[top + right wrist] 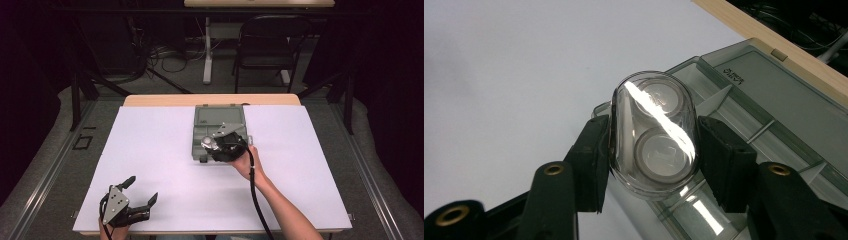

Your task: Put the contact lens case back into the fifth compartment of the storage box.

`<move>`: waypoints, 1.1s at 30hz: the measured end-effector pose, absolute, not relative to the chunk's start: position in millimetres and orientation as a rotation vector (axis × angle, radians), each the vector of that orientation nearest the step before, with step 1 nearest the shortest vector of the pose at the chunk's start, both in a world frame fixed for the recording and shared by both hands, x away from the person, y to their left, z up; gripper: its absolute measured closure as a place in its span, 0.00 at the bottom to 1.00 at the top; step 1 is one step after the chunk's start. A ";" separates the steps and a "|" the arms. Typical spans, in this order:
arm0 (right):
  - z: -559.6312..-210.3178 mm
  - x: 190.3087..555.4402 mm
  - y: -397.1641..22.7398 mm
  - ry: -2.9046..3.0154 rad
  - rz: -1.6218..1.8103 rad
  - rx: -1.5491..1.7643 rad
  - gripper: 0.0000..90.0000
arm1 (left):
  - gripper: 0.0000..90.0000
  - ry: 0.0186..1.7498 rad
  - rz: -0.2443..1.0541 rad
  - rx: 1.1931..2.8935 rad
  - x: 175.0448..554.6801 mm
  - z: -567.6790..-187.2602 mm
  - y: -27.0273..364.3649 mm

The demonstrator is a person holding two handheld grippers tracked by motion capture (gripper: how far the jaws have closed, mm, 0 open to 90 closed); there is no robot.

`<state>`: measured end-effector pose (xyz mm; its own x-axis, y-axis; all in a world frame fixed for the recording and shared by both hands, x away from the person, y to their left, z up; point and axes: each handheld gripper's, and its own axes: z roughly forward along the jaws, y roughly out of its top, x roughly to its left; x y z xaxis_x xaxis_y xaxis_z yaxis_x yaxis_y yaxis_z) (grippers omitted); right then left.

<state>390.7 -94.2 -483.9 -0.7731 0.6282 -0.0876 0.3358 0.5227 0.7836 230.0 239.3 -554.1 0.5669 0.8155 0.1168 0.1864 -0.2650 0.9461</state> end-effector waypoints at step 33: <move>-494.7 408.2 -70.8 2.472 0.954 0.805 0.55 | 0.12 0.827 0.764 1.766 229.5 -553.6 239.3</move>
